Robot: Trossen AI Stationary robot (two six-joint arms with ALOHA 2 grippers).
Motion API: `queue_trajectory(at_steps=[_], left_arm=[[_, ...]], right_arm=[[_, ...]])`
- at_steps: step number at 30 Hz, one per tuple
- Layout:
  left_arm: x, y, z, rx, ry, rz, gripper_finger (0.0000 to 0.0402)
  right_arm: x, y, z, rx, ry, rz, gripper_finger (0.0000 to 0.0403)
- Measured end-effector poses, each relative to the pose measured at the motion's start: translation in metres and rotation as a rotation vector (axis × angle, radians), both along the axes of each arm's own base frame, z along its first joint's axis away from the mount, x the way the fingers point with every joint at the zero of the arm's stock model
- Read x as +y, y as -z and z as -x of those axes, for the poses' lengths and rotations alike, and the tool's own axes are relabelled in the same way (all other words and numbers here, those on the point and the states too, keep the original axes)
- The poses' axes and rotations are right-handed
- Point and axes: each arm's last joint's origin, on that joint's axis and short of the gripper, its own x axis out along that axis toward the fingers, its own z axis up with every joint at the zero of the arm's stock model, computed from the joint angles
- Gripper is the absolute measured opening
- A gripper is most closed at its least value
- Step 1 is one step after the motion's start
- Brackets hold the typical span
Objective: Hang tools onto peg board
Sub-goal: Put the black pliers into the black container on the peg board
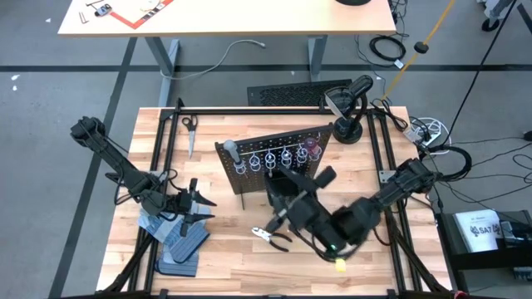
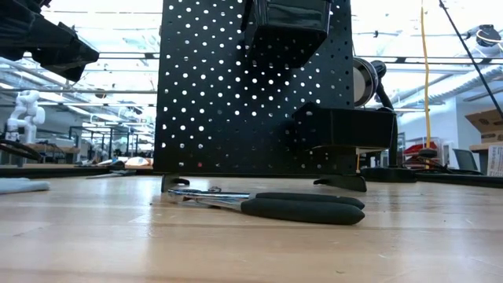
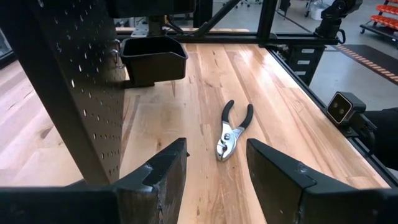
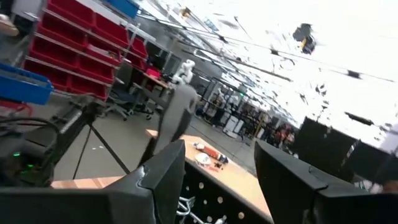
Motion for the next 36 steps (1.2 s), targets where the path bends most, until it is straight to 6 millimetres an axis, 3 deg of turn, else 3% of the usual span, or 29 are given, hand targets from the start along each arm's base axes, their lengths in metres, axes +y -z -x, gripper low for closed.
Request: queue_trajectory(at_steps=[10, 15, 21, 26, 32, 36], left_arm=[[0.0, 0.0, 0.0, -0.001, -0.005, -0.002, 0.0175], [0.001, 0.0, 0.0, -0.005, -0.024, -0.007, 0.0175], [0.001, 0.0, 0.0, -0.007, -0.035, -0.01, 0.0175], [0.002, 0.0, 0.0, -0.011, -0.062, -0.019, 0.0175], [0.003, 0.0, -0.001, -0.026, -0.127, -0.036, 0.0175], [0.009, -0.001, -0.002, -0.054, -0.26, -0.034, 0.0175]], right_arm=[[0.044, -0.024, 0.042, 0.092, -0.141, 0.078, 0.0187], [0.07, -0.013, 0.055, 0.181, -0.208, 0.098, 0.0187], [0.09, 0.023, 0.059, 0.273, -0.242, 0.015, 0.0187], [0.097, 0.066, 0.063, 0.347, -0.48, -0.217, 0.0187], [0.1, 0.119, 0.049, 0.449, -0.429, -0.395, 0.0187], [0.102, 0.145, 0.035, 0.487, -0.404, -0.473, 0.0187]])
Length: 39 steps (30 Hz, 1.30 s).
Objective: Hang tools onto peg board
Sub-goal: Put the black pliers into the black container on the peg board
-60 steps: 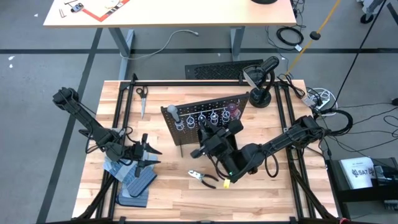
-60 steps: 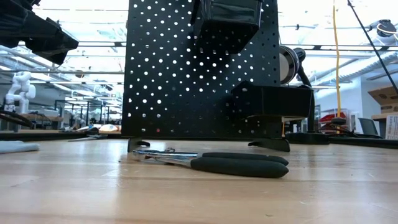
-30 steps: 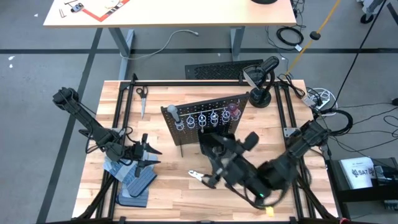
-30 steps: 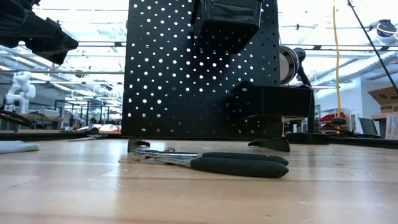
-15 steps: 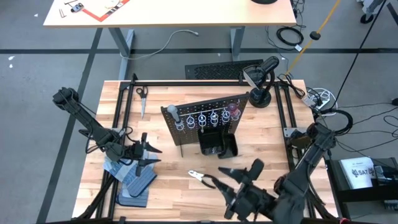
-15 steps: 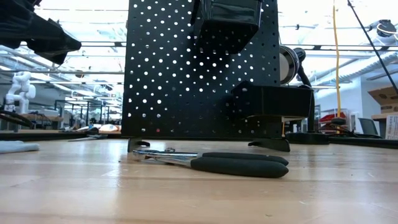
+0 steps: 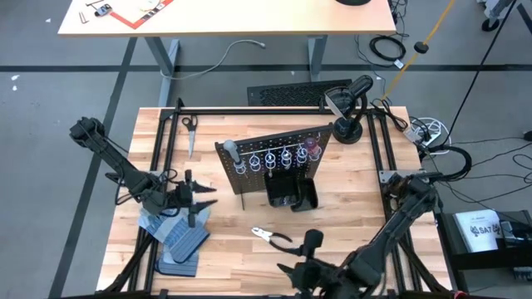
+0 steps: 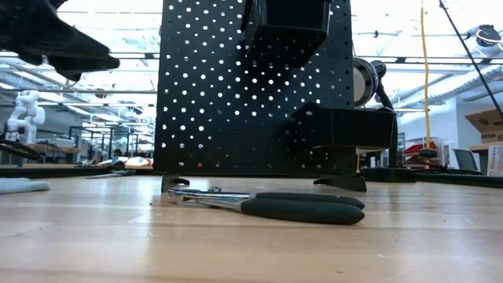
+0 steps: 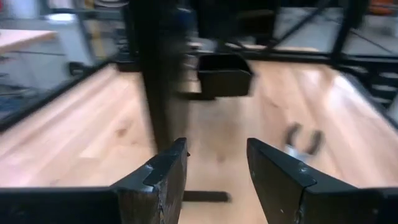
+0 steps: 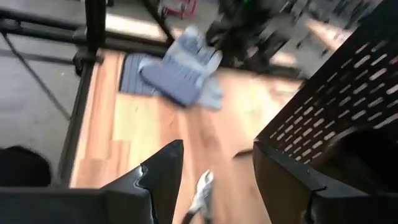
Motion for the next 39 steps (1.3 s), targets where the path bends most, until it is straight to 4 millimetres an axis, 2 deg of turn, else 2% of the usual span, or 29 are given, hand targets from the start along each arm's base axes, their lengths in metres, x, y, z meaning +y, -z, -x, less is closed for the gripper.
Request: queue_trajectory(at_steps=[3, 15, 22, 26, 39], left_arm=[[0.006, 0.0, -0.003, -0.001, -0.053, -0.005, 0.0175], [0.023, -0.002, -0.017, 0.013, -0.01, 0.005, 0.0175], [0.032, -0.003, -0.021, 0.014, -0.026, 0.003, 0.0175], [0.035, -0.004, -0.023, 0.011, -0.017, -0.007, 0.0175], [0.049, -0.005, -0.03, -0.002, -0.053, -0.034, 0.0175]], right_arm=[[0.0, 0.019, -0.012, 0.033, 0.022, -0.027, 0.0187], [-0.003, 0.089, -0.047, 0.157, 0.111, -0.124, 0.0187], [-0.004, 0.128, -0.059, 0.2, 0.174, -0.141, 0.0187], [-0.008, 0.137, -0.064, 0.21, 0.191, -0.131, 0.0187], [-0.016, 0.137, -0.069, 0.214, 0.206, -0.128, 0.0187]])
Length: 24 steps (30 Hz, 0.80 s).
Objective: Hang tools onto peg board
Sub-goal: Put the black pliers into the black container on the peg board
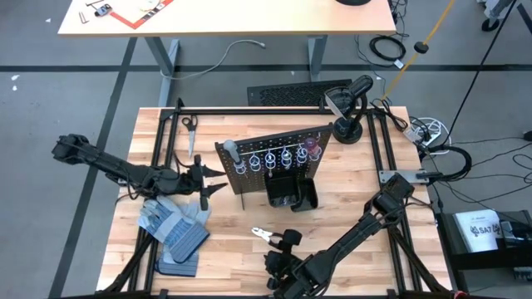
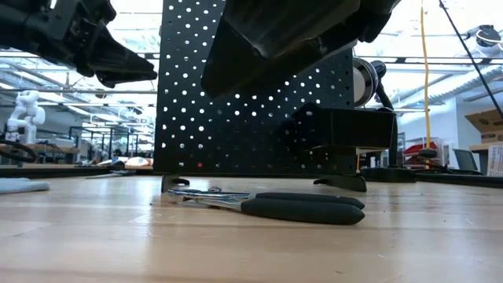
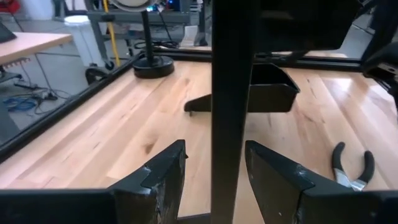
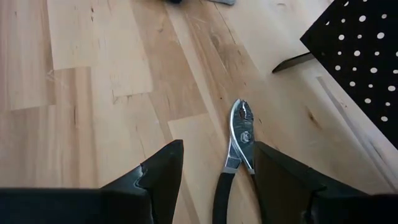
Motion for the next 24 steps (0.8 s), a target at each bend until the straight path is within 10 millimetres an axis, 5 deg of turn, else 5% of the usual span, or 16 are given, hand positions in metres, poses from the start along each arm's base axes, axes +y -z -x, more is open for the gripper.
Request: queue_trajectory(at_steps=[8, 24], left_arm=[[-0.001, 0.004, -0.012, -0.006, 0.071, 0.027, 0.0175], [0.013, 0.026, -0.026, 0.109, -0.09, -0.017, 0.0175]], right_arm=[[0.0, 0.0, 0.0, 0.002, -0.003, 0.003, 0.0187], [0.0, 0.0, 0.0, 0.011, -0.016, 0.014, 0.0187]])
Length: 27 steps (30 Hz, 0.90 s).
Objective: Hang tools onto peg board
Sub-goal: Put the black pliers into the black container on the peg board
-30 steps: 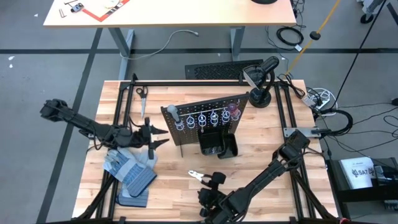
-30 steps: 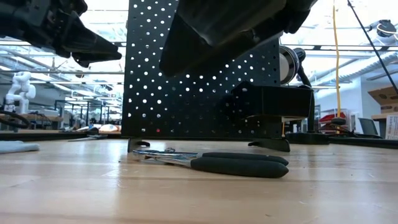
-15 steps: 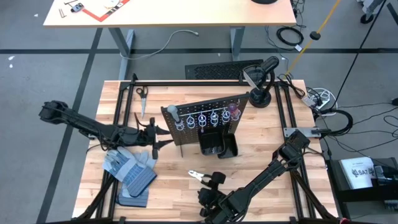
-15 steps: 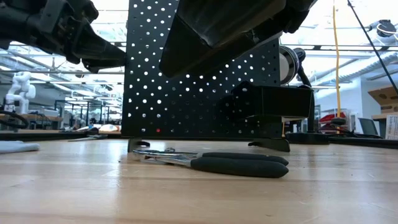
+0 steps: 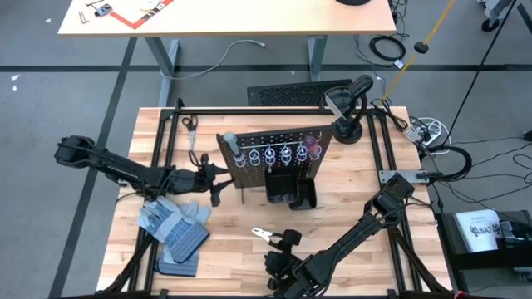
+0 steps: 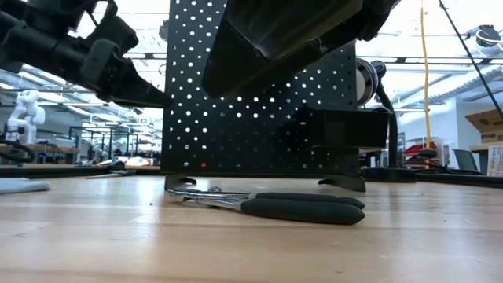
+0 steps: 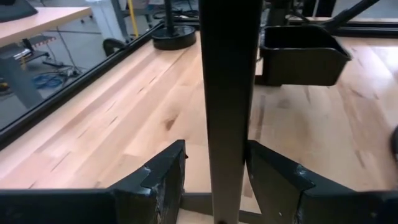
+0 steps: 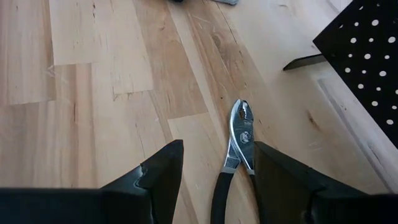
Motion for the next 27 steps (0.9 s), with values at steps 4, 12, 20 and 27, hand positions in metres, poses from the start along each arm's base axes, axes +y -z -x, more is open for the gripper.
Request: queue_trajectory(at_steps=[4, 12, 20, 27], left_arm=[[0.005, 0.0, 0.0, 0.001, -0.036, -0.002, 0.0175], [0.007, -0.001, 0.0, -0.007, -0.058, 0.001, 0.0175], [0.002, -0.013, 0.006, -0.083, -0.008, 0.023, 0.0175], [-0.003, -0.032, 0.013, -0.165, 0.044, 0.037, 0.0175]], right_arm=[[0.0, 0.0, 0.0, 0.0, 0.0, 0.0, 0.0187], [-0.001, 0.001, -0.001, 0.008, 0.009, -0.043, 0.0187], [-0.005, 0.001, -0.004, 0.028, 0.011, -0.073, 0.0187], [-0.007, 0.001, -0.005, 0.049, -0.034, -0.005, 0.0187]])
